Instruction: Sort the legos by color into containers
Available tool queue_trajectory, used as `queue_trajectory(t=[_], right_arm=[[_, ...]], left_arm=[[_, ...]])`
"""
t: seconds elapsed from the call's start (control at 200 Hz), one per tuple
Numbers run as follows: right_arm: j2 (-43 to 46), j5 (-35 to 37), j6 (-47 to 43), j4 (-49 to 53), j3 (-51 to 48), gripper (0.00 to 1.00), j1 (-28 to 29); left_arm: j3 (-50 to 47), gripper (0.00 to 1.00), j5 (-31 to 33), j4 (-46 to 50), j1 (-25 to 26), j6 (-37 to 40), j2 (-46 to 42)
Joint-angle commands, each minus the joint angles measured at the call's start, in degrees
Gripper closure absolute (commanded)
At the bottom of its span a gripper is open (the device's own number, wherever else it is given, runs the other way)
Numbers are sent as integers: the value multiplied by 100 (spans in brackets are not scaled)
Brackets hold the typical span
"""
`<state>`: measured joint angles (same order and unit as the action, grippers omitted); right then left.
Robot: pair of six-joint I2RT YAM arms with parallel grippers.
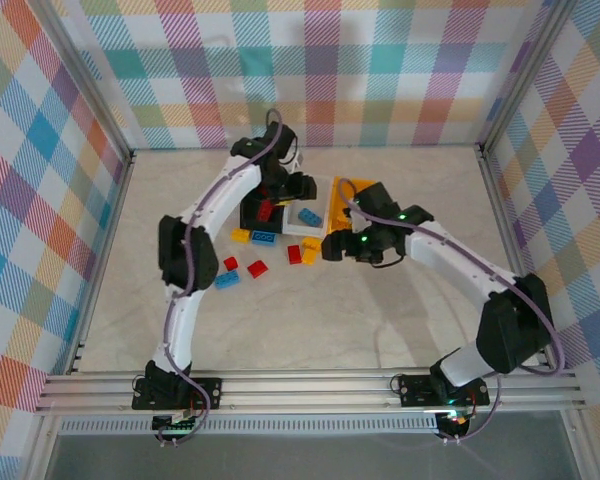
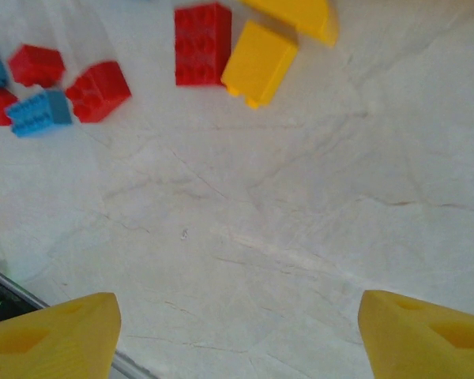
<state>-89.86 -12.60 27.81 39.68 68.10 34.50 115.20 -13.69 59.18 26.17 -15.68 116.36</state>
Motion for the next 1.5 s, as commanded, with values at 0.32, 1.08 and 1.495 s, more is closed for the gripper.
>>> queue_trajectory(t=[0.32,1.08,1.495], right_arm=[[-2175,1114,1704,704,1779,32,443],[-3963,1473,2097,1181,3507,40,451],[-3420,1631,2093,1146,2370,64,624]], left_arm=[[-3138,29,464,-398,-473,-23,-2540],[-3888,25,238,-143,-1390,451,-3367],[-4093,24,-107,-446,-1615,360,-3322]])
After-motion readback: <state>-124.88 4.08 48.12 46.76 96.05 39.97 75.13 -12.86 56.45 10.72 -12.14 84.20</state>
